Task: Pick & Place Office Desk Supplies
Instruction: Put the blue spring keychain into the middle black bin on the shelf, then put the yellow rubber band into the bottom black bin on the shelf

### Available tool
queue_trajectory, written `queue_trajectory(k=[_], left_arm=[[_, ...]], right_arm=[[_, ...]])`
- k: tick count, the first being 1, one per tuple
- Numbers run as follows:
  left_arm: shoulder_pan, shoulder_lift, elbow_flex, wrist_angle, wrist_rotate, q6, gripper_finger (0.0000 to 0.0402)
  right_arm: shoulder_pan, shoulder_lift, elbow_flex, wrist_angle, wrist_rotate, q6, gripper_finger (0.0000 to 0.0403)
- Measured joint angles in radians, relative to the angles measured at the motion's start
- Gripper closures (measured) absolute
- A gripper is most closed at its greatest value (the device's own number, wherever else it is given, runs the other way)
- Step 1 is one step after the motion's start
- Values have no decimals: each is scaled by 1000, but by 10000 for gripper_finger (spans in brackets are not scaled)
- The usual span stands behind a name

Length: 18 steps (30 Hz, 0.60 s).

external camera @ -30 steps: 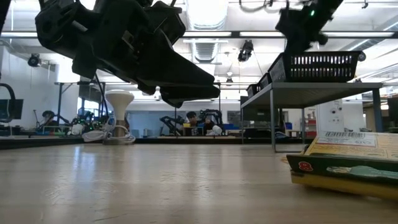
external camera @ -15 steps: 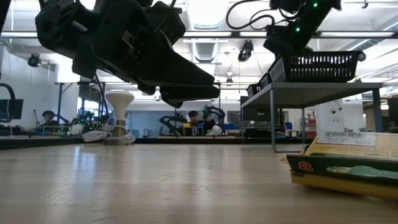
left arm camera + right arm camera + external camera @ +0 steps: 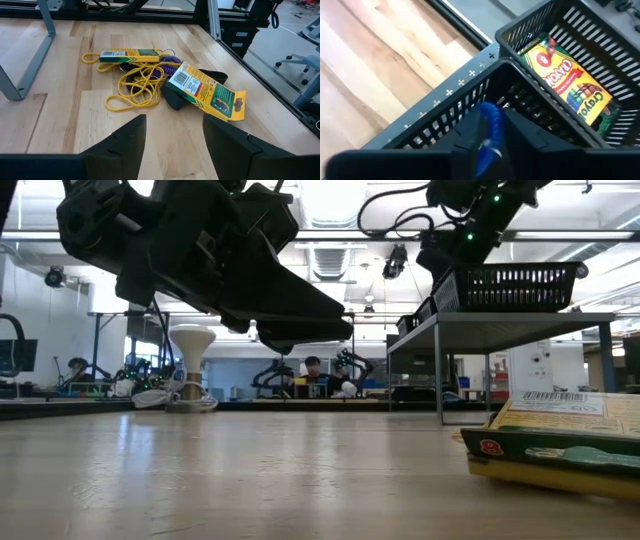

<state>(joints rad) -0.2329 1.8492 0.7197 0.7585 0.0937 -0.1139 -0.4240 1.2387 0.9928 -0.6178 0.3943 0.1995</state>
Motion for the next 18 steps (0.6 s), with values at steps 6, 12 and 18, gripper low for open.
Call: queue_trajectory(k=[6,12,18], left_arm=[[0,0,0,-2,0,-11,201],[0,0,0,-1,0,-11,201],[0,0,0,-1,0,-17,201]], right_arm=[[2,-71,0,0,48,6,253],[109,-174,0,-1,54,28,241],[474,-193,-5,17,68,106,258]])
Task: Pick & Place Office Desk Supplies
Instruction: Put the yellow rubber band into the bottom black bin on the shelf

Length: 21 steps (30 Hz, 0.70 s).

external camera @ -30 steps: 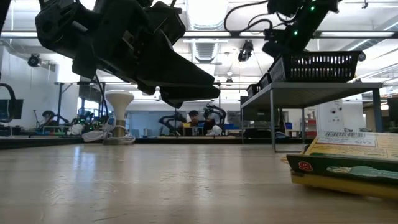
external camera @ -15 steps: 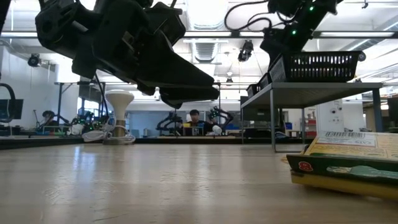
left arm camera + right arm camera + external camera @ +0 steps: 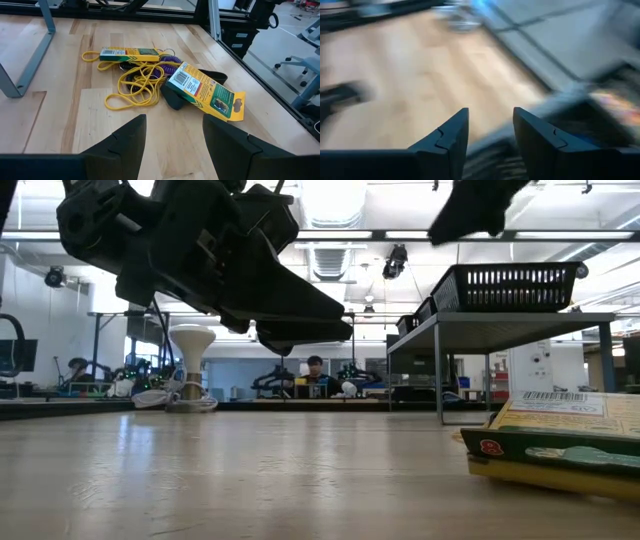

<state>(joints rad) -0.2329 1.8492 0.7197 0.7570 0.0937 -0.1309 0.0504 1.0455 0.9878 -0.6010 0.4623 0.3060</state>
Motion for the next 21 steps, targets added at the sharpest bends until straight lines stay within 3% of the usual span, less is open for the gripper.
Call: queue_trajectory(k=[6,11,14,16,21], left_arm=[[0,0,0,0,0,-9,201],[0,0,0,1,0,-9,201],[0,0,0,2,-7,-10,201],[-1,0,0,2,-22,-10,201],[-1,0,0,5,-33,-10,201]], right_arm=[[465,114,-20,49,174,141,275],[716,263,-37,66,194,338,286],[802,364,-40,66,180,493,290],[826,424,-38,65,116,583,293],[793,562,-6,63,-17,668,299]])
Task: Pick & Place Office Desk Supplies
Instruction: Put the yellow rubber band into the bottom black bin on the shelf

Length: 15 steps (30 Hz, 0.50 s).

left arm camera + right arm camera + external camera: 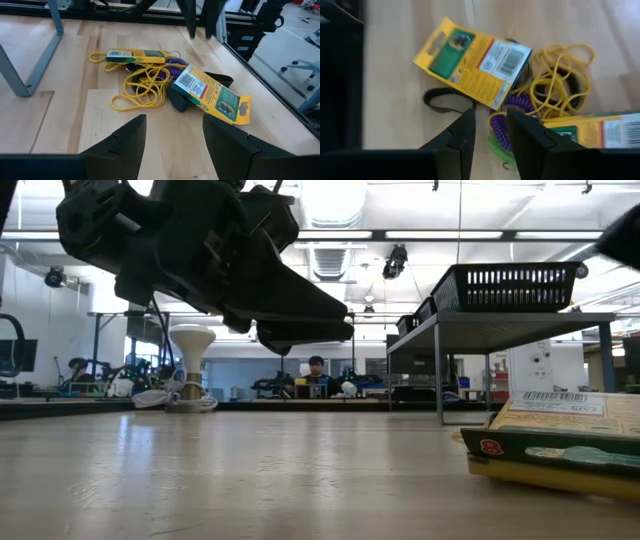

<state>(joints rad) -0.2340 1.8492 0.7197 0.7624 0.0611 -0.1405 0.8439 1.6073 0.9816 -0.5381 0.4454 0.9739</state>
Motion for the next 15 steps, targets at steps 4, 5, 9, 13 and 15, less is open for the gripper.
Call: queue_trajectory(k=[4,5,9,13,15], left_arm=[[0,0,0,2,-10,1,201],[0,0,0,2,-10,1,201],[0,0,0,0,-9,1,201],[0,0,0,-13,-9,1,201],[0,0,0,-24,-9,1,201]], right_arm=[[-92,59,26,-16,-1,-35,303],[-120,63,28,-13,-1,-38,303],[-236,76,26,-16,-73,-37,301],[-312,84,23,-24,-212,-96,303],[-318,84,23,-26,-241,-130,307]])
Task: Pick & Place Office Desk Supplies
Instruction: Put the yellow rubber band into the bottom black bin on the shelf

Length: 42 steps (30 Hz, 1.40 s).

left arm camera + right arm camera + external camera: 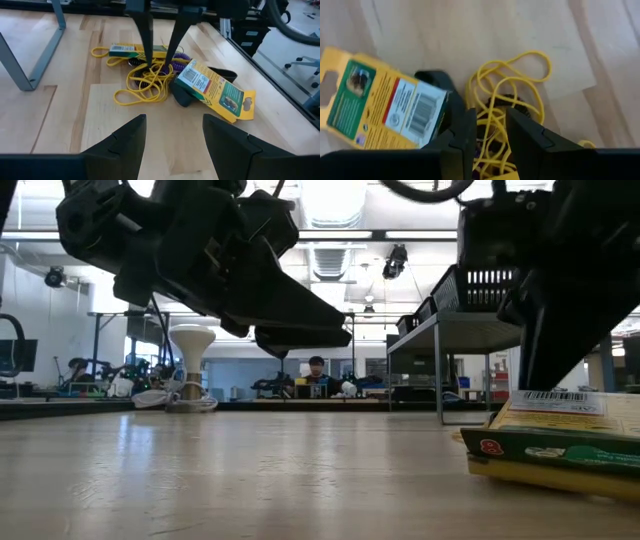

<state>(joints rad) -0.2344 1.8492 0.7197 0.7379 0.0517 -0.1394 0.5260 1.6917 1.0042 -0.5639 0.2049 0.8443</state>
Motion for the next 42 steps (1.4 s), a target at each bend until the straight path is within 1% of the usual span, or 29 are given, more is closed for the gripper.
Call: queue_trajectory(k=[5,12,16,20,24,28,29,32,36,40,42], left_arm=[[0,0,0,-9,0,0,201],[0,0,0,-9,0,-12,201],[0,0,0,-9,0,-15,201],[0,0,0,-9,0,-15,201],[0,0,0,-9,0,-15,201],[0,0,0,-9,0,-15,201],[0,0,0,-9,0,-15,201],[0,0,0,-9,0,-15,201],[0,0,0,-9,-8,-23,201],[0,0,0,-8,-10,-22,201],[0,0,0,-8,-11,-22,201]], right_arm=[[1,-1,-3,-1,-12,13,320],[2,48,-7,-3,-52,-8,333],[3,52,-8,-1,-42,-29,351],[6,33,-8,-7,-23,-33,387],[14,-17,-8,-6,2,-30,394],[24,-90,-2,-8,96,-41,394],[26,-109,3,-6,135,-52,394],[39,-167,21,-2,297,-103,394],[41,-225,59,-1,482,-206,394],[41,-273,115,1,629,-327,394],[41,-288,145,1,679,-386,394]])
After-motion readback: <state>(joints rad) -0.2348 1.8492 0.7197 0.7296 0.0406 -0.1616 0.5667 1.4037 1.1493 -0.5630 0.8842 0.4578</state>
